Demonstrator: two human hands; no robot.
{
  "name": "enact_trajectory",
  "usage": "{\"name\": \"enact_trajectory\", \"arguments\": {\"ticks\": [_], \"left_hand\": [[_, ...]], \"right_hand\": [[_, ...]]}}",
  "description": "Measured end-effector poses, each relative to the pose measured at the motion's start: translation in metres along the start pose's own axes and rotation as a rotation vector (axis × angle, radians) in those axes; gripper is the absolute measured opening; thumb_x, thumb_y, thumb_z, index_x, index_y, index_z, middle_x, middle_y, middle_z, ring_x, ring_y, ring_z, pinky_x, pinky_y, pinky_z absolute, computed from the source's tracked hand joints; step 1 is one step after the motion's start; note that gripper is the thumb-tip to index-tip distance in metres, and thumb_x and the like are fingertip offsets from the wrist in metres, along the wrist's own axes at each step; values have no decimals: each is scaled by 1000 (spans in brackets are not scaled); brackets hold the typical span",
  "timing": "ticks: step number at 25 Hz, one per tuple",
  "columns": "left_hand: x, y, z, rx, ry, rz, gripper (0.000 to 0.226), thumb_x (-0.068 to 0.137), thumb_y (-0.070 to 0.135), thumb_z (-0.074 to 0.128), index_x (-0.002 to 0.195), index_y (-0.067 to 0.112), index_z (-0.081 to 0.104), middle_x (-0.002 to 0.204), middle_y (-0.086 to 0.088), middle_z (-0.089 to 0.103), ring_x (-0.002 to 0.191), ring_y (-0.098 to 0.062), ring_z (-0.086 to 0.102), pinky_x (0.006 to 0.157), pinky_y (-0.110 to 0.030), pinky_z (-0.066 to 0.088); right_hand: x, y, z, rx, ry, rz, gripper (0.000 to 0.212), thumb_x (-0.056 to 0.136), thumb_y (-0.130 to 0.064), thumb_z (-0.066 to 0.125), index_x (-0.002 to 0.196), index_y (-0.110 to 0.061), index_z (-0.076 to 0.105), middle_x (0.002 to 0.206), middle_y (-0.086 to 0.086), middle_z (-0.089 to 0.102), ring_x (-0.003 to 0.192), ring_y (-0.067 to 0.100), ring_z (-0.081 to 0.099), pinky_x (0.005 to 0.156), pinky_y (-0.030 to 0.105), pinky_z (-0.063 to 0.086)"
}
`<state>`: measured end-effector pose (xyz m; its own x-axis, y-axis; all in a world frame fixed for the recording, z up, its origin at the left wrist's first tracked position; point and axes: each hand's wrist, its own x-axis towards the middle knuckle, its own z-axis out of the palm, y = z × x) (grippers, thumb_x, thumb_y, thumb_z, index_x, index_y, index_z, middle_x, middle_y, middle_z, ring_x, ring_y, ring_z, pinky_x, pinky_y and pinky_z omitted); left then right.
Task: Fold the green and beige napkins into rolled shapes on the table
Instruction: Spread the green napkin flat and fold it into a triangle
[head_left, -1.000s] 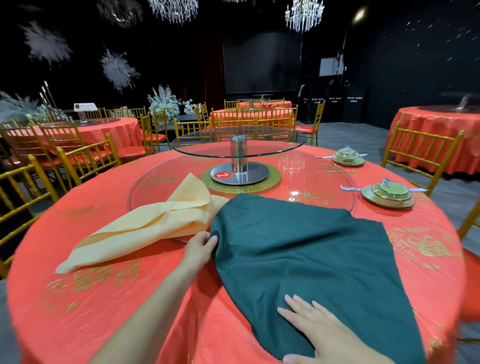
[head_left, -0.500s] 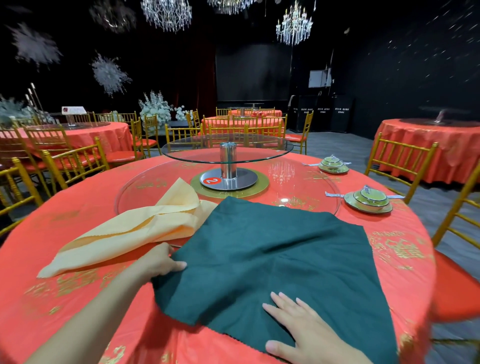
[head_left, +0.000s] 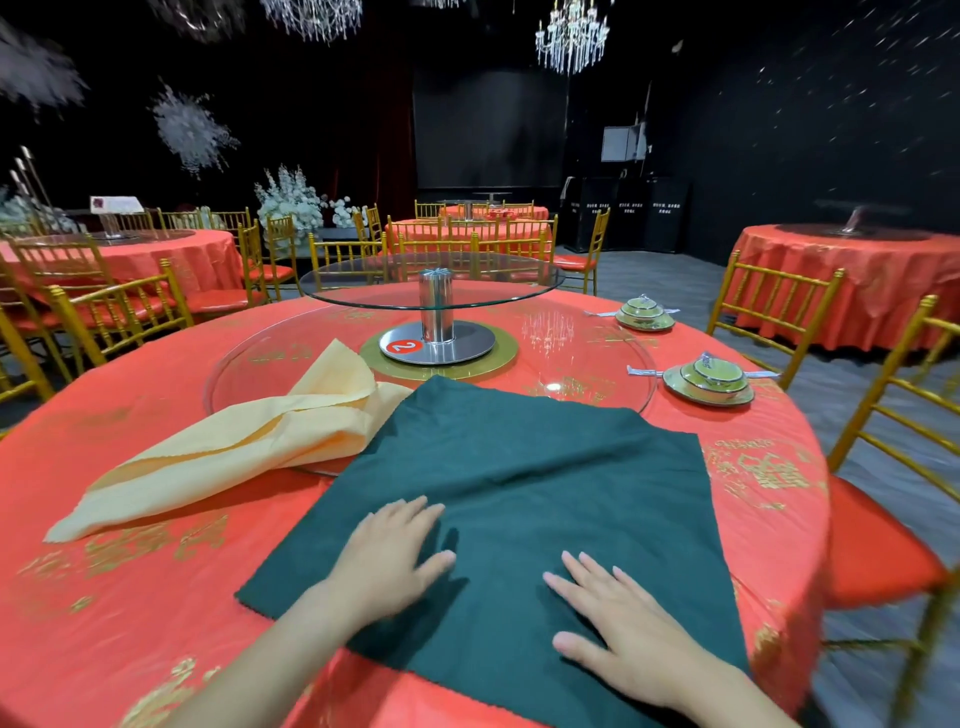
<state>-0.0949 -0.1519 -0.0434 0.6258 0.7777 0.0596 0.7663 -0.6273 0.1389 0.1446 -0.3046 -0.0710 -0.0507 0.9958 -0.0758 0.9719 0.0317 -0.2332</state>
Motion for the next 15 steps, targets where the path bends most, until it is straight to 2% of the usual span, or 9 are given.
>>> {"name": "enact_trajectory", "arguments": {"ticks": [1,2,4,6,9,12,15], "left_hand": [[-2,15,5,0,-75,53,98,67,87,6,147,32,20,157,4,16,144,-18,13,116,-39,14],[-4,28,9,-6,-144,106,102,62,89,5,148,34,16,158,4,10,145,-18,7,117,-42,9],[-9,54,16,-26,-256,208,93,70,86,21,148,37,12,159,4,4,146,-18,0,117,-45,5],[-16,80,21,-68,-306,297,83,79,75,42,147,38,13,159,5,2,145,-17,-3,118,-46,3],[-30,112,31,-96,-358,415,89,75,70,55,147,39,13,159,5,1,145,-14,-7,117,-51,0],[-42,124,45,13,-339,489,92,76,67,56,148,39,6,158,4,-6,144,-18,-14,112,-58,-8],[-44,126,46,8,-300,483,74,84,65,47,146,43,13,159,5,-1,145,-21,-11,112,-58,-5]], "right_hand": [[-6,7,-2,9,24,16,102,56,-85,-11,147,-42,5,150,-20,-11,136,-4,-19,113,23,-10],[-13,16,-5,11,40,35,105,54,-88,-14,146,-42,5,150,-21,-10,135,-5,-19,113,23,-9],[-29,35,-8,6,42,84,110,50,-91,-17,146,-43,6,149,-21,-8,134,-5,-18,113,22,-8],[-43,49,-8,18,31,119,110,51,-93,-14,146,-42,9,151,-19,-5,136,-4,-15,113,23,-6],[-55,56,-5,41,11,135,110,53,-93,-8,146,-40,13,153,-18,1,142,0,-8,114,24,-3],[-63,55,-7,76,-15,123,110,53,-96,9,147,-39,15,155,-15,1,140,-3,-7,116,25,-2],[-72,46,-12,103,-58,84,119,44,-95,33,147,-38,15,152,-15,-5,136,-8,-12,114,22,-6]]}}
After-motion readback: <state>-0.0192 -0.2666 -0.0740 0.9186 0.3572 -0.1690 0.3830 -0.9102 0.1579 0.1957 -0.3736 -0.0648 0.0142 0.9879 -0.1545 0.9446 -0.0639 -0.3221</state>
